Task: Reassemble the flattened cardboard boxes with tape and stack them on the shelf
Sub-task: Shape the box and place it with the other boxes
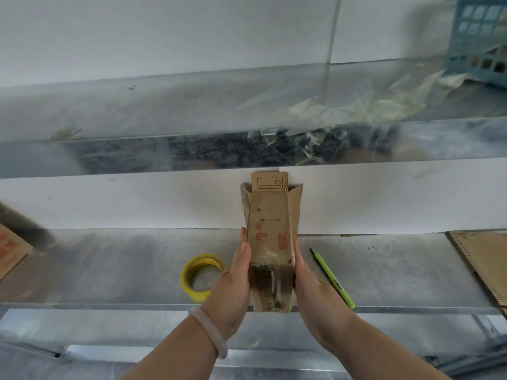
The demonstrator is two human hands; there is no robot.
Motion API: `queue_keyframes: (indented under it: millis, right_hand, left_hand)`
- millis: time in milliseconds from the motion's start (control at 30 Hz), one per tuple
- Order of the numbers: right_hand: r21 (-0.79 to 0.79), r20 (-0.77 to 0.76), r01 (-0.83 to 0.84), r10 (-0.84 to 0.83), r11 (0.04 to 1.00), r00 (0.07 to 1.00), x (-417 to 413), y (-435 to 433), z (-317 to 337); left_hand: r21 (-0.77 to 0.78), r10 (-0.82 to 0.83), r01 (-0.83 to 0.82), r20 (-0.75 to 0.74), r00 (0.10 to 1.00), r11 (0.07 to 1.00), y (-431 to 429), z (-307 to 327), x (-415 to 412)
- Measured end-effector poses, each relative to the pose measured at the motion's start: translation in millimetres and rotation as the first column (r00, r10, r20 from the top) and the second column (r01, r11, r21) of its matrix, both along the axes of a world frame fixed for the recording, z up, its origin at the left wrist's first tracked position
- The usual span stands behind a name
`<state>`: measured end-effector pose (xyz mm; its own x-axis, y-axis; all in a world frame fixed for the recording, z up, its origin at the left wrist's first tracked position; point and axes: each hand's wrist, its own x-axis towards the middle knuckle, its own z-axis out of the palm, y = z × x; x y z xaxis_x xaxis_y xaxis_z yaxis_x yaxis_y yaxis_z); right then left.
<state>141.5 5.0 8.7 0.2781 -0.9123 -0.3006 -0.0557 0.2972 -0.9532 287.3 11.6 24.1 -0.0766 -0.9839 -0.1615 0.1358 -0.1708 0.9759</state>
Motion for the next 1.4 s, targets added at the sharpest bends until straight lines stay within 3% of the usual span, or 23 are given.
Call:
queue_keyframes:
  millis: [200, 333, 400, 467, 600, 633, 700, 767, 833, 900, 933, 1133, 1167, 1200, 1233, 1267, 1300, 1333, 1400]
  right_hand:
    - [0.069, 0.063, -0.023, 0.019, 0.997, 0.998, -0.6, -0.6, 3.3]
    - [0.065, 0.013, -0.031, 0.030, 0.997, 0.999, -5.8, -1.5, -5.1]
    - [0.033, -0.012, -0.059, 0.059, 0.998, 0.998, -9.5, -2.7, -2.4]
    - [-0.022, -0.014, -0.070, 0.070, 0.997, 0.997, -15.1, -3.4, 0.6]
    - [-0.112, -0.054, -0.030, 0.024, 0.993, 0.998, -28.9, 1.1, 7.1]
    - [-0.141, -0.074, -0.013, 0.003, 0.990, 0.997, -33.1, 4.0, 7.8]
    - [-0.210, -0.258, -0.006, -0.049, 0.978, 0.965, -45.4, 8.6, 1.6]
    - [-0.202, -0.582, -0.139, -0.005, 0.969, 0.813, -62.0, 11.7, -7.9]
    - [-0.072, -0.847, -0.374, 0.142, 0.925, 0.512, -81.7, 8.4, -28.2]
    - [0.042, -0.944, -0.534, 0.209, 0.844, 0.257, -97.5, 4.1, -46.2]
    - [0.088, -0.956, -0.561, 0.227, 0.823, 0.183, -104.0, 1.9, -54.9]
    - [0.100, -0.981, -0.462, 0.166, 0.881, 0.103, -130.4, -4.3, -56.7]
    - [0.099, -0.981, -0.454, 0.163, 0.886, 0.103, -132.4, -4.0, -52.0]
    - [0.055, -0.975, -0.437, 0.142, 0.898, 0.170, -132.9, -3.7, -47.7]
    - [-0.043, -0.941, -0.383, 0.091, 0.923, 0.325, -130.3, -0.9, -39.6]
    - [-0.165, -0.841, -0.242, -0.008, 0.956, 0.542, -125.0, 4.1, -29.7]
    - [-0.253, -0.641, -0.018, -0.154, 0.967, 0.752, -117.5, 12.2, -16.6]
    - [-0.269, -0.363, 0.220, -0.310, 0.938, 0.879, -109.3, 21.8, -2.7]
    - [-0.127, 0.072, 0.483, -0.478, 0.866, 0.876, -95.2, 35.9, 22.6]
  left_hand:
    - [-0.020, -0.034, 0.036, 0.079, 0.996, 0.999, 0.1, 5.5, -4.5]
    - [-0.081, -0.072, 0.103, 0.323, 0.944, 0.991, 2.9, 11.0, -1.0]
    - [-0.172, 0.012, 0.099, 0.548, 0.837, 0.980, 4.6, 17.9, 3.8]
    - [-0.307, 0.130, 0.170, 0.752, 0.646, 0.936, 5.8, 23.0, 7.8]
    - [-0.376, 0.216, 0.449, 0.905, 0.368, 0.811, 1.6, 26.7, 3.7]
    - [-0.364, 0.213, 0.449, 0.911, 0.353, 0.816, 1.0, 28.1, 2.8]
    - [-0.378, 0.199, 0.365, 0.875, 0.442, 0.851, 3.5, 30.8, 4.5]
    - [-0.427, 0.237, 0.231, 0.791, 0.565, 0.874, 10.5, 32.2, 9.0]
    - [-0.438, 0.276, 0.113, 0.724, 0.632, 0.892, 16.1, 33.3, 11.3]
    - [-0.425, 0.281, 0.079, 0.715, 0.640, 0.902, 17.0, 36.0, 9.0]
    - [-0.423, 0.282, 0.078, 0.718, 0.636, 0.903, 16.6, 38.2, 7.2]
    - [-0.432, 0.336, 0.003, 0.706, 0.624, 0.902, 18.4, 54.8, 2.5]
    - [-0.442, 0.357, -0.013, 0.705, 0.613, 0.897, 19.2, 55.0, 3.5]
    - [-0.449, 0.375, -0.035, 0.697, 0.611, 0.893, 19.1, 55.1, 4.9]
    - [-0.447, 0.391, -0.069, 0.686, 0.614, 0.892, 17.9, 54.6, 6.0]
    - [-0.434, 0.401, -0.108, 0.673, 0.622, 0.894, 15.9, 53.6, 7.2]
    - [-0.407, 0.406, -0.153, 0.659, 0.633, 0.900, 13.7, 52.2, 7.9]
    - [-0.368, 0.402, -0.196, 0.648, 0.647, 0.909, 11.5, 50.1, 7.8]
    - [-0.281, 0.397, -0.280, 0.636, 0.662, 0.918, 8.2, 42.3, 8.7]
